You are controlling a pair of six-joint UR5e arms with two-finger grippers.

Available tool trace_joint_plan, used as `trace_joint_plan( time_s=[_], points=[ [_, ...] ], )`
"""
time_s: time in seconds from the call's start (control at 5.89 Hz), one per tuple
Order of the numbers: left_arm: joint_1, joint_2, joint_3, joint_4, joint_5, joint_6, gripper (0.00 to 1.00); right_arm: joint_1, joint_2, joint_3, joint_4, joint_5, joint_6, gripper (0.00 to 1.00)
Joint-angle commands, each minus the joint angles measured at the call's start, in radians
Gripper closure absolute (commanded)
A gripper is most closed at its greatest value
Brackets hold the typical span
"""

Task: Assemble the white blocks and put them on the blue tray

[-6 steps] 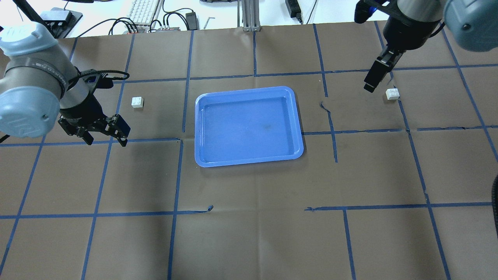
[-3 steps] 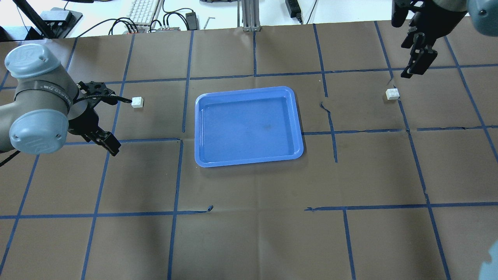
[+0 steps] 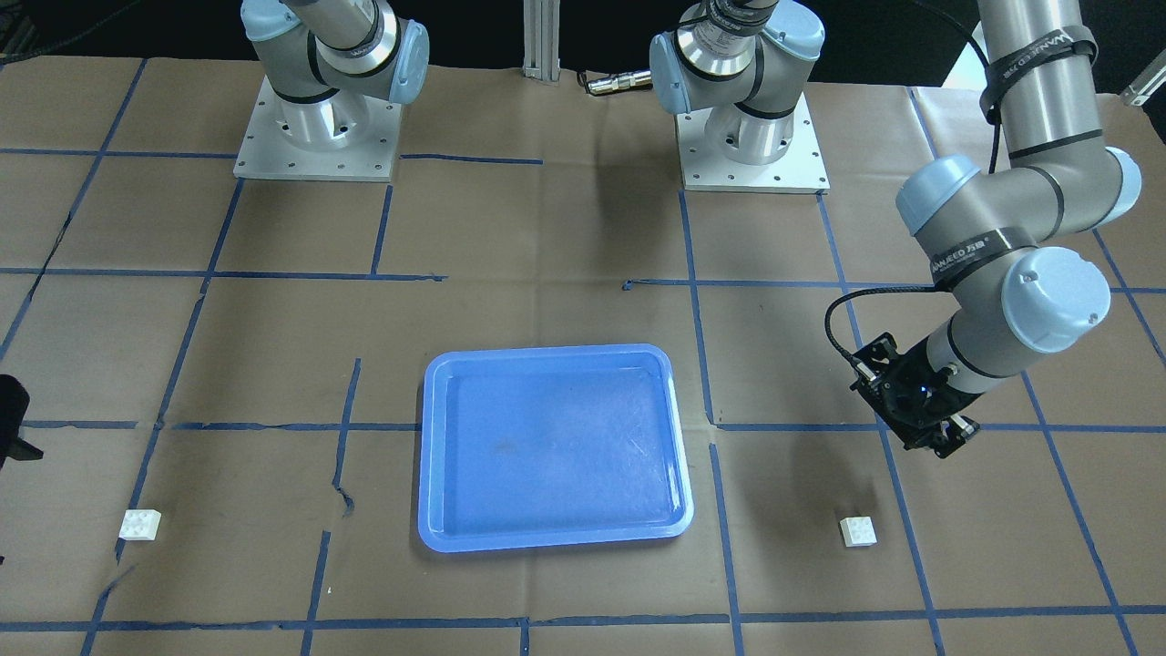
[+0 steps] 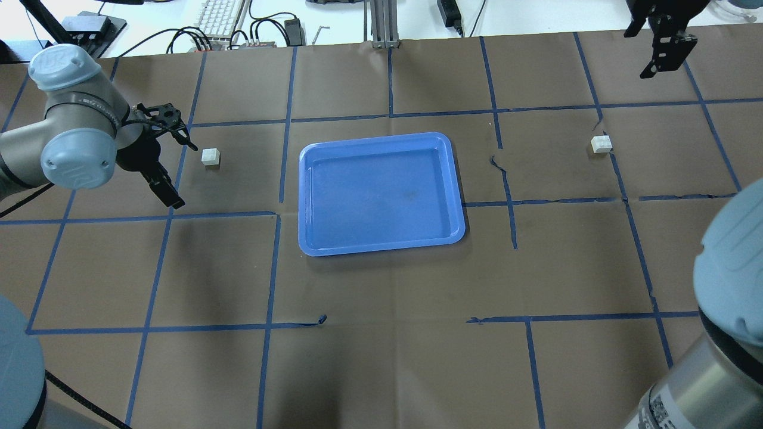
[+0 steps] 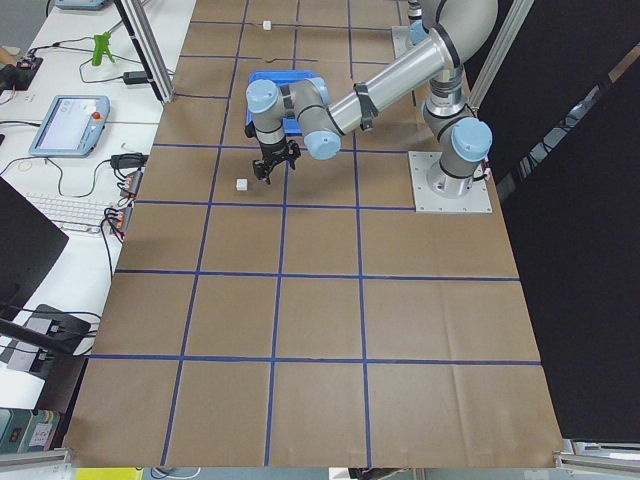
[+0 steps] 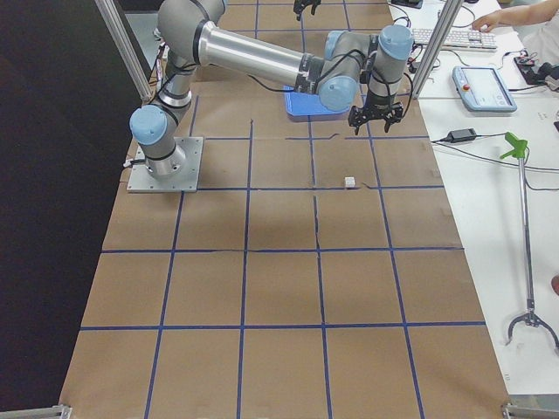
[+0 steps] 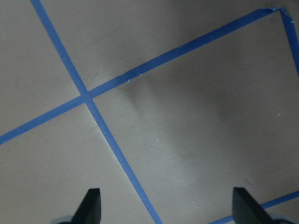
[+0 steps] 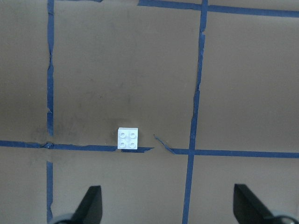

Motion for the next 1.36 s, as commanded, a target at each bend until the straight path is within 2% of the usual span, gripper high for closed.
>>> trace_joint_plan(
  time_s=[0.0,0.17,0.34,0.51,1.02,1.19],
  points=[
    [-0.006,-0.102,0.083,0.073,-0.055,0.224,0.01,-0.024,0.045,0.003,0.015,-0.001,-0.03,0.0],
    [-0.01,-0.128,0.1,0.093,-0.057,0.331,0.01,-0.05,0.044,0.053,0.016,0.043,-0.037,0.0],
    [-0.035,-0.138,0.101,0.122,-0.06,0.37,0.01,-0.112,0.044,0.119,0.009,0.189,-0.113,0.0],
    [-0.044,-0.159,0.101,0.155,-0.068,0.416,0.01,-0.137,0.047,0.172,-0.004,0.254,-0.16,0.0],
    [-0.044,-0.223,0.124,0.218,-0.071,0.458,0.01,-0.213,0.145,0.189,-0.007,0.467,-0.239,0.0],
    [-0.044,-0.234,0.126,0.225,-0.101,0.458,0.01,-0.219,0.166,0.189,-0.007,0.521,-0.244,0.01]
  ],
)
